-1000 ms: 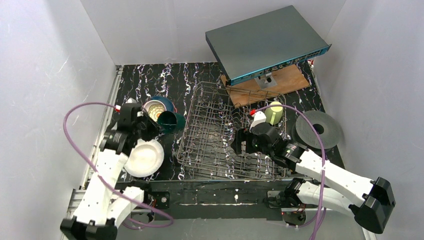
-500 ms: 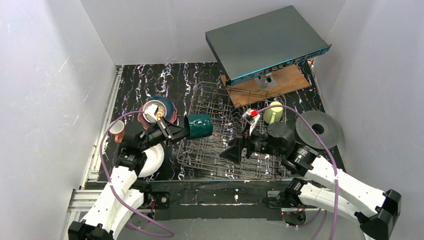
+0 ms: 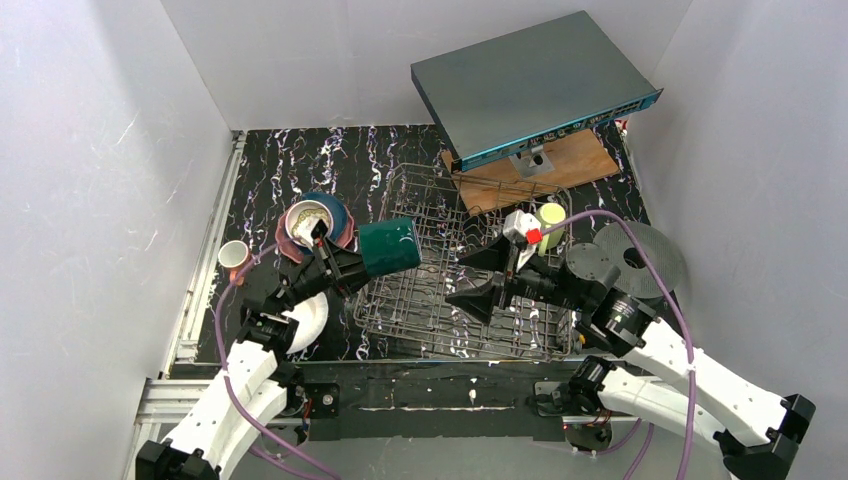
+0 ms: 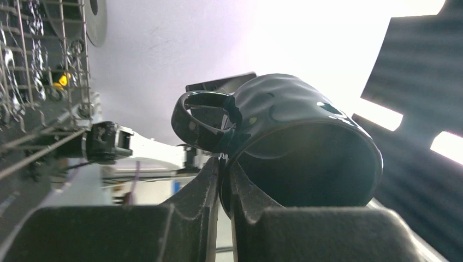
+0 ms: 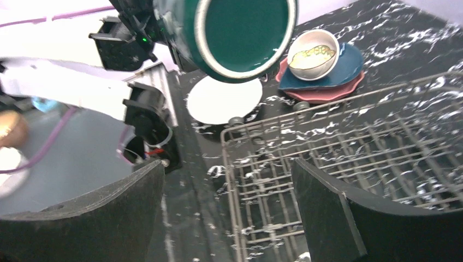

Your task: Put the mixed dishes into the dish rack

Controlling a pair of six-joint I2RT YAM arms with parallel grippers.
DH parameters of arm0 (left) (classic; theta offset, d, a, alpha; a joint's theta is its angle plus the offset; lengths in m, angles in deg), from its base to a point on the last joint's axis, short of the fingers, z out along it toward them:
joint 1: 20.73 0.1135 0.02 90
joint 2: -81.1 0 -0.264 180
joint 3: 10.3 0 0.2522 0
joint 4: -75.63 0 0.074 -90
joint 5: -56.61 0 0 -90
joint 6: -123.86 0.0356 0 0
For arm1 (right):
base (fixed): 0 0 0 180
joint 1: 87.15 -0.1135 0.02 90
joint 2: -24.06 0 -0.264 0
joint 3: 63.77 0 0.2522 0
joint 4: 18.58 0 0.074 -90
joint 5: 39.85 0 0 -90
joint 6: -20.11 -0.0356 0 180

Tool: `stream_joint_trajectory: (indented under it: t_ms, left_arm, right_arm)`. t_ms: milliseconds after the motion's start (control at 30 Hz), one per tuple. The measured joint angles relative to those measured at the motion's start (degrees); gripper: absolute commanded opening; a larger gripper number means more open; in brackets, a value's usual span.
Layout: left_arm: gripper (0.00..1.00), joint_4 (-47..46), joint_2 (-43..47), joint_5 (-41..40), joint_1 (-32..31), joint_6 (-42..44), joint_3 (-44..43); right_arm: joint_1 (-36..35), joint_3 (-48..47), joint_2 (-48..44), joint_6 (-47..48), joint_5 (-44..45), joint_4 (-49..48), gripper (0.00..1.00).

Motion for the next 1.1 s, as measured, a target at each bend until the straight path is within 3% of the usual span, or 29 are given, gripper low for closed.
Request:
stream_joint_trajectory:
  t_ms: [133, 300, 433, 700, 1000, 1100]
  left_arm:
    - [0.00, 8.35, 3.65, -2.69, 0.02, -9.20, 1.86]
    - [0.00, 15.41, 6.19, -2.91, 0.02, -12.94, 0.81]
    - [0.00, 16.50, 7.72, -3.10, 0.02, -14.40, 0.81]
    - [0.00, 15.72, 10.10, -3.28, 0.02, -15.32, 0.31]
    - [0.00, 15.34, 12.22, -3.39, 0.02, -16.04, -1.01]
    - [0.00, 15.39, 12.96, -3.39, 0.02, -16.06, -1.25]
  right_arm:
    - [0.00, 3.19, 2.05, 9.90, -1.75, -7.50, 0.85]
    - [0.00, 2.08, 15.08, 15.69, -6.21, -19.30, 0.74]
    - [0.04, 1.64, 23.32, 13.97, -10.95, -28.22, 0.73]
    - [-0.04, 0.00, 28.61, 5.55, -16.85, -43.78, 0.70]
    - [-0.37, -3.02, 34.53, 0.26, -17.90, -52.50, 0.33]
    - [-0.28, -3.26, 35.12, -0.13, -17.40, -54.18, 0.14]
